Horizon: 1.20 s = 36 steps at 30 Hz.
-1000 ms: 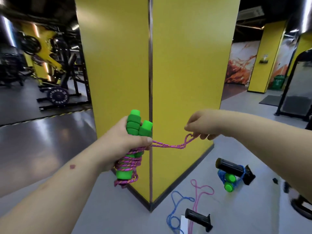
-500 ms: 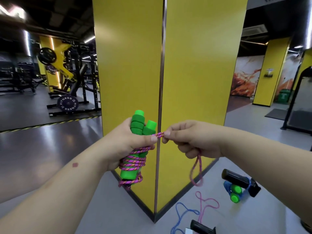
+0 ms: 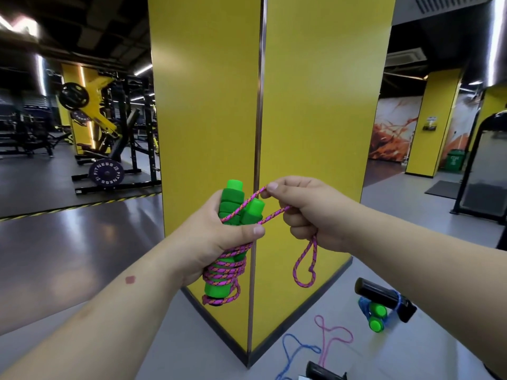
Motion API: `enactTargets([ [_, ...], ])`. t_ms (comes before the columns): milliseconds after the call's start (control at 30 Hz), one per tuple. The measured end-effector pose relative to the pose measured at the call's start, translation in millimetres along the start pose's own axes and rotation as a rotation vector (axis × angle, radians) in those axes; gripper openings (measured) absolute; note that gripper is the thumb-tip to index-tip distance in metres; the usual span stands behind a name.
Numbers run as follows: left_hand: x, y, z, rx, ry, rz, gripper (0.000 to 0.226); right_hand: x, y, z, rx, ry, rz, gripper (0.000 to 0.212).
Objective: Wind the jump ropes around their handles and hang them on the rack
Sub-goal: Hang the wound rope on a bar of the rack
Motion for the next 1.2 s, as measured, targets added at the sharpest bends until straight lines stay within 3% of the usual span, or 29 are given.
enactTargets([
  [100, 4, 2, 2, 0.026, -0.029, 0.027, 0.053, -1, 2, -4, 0.024, 0.055, 0.026, 0.014],
  [233, 5, 3, 0, 0.037, 0.005, 0.141, 0.05, -1, 11, -7, 0.127, 0.037, 0.084, 0.032],
  [333, 7, -2, -2, -0.002, 0.064, 0.269, 0.046, 7, 23, -6, 0.162, 0.023, 0.199, 0.025],
  [467, 15, -17, -12, -0.069, 0.257, 0.337, 0.044, 11, 32, 2, 0.119, 0.234, 0.817, 0.035],
  [567, 21, -37, -19, -0.136, 0.366, 0.326, 0.043, 9, 42, 9, 0.159, 0.234, 1.031, 0.034],
  [767, 35, -67, -21, -0.203, 0.325, 0.179, 0.037, -12, 45, 25, 0.026, 0.228, 1.099, 0.045],
  [900, 47, -78, -24, -0.24, 0.317, 0.054, 0.041, -20, 46, 29, -0.002, 0.147, 1.242, 0.039],
  [1200, 45, -62, -21, -0.364, 0.352, 0.109, 0.045, -41, 37, 21, -0.018, 0.189, 1.092, 0.023],
])
Point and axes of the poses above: each hand's wrist, its own z-axis away from the middle knuckle, its own x-axis out of the palm, y = z × x, the point moved 1 cm from there along -z, towards the middle knuckle, and after that the axes turned 15 degrees about x, right-handed, at the moved point
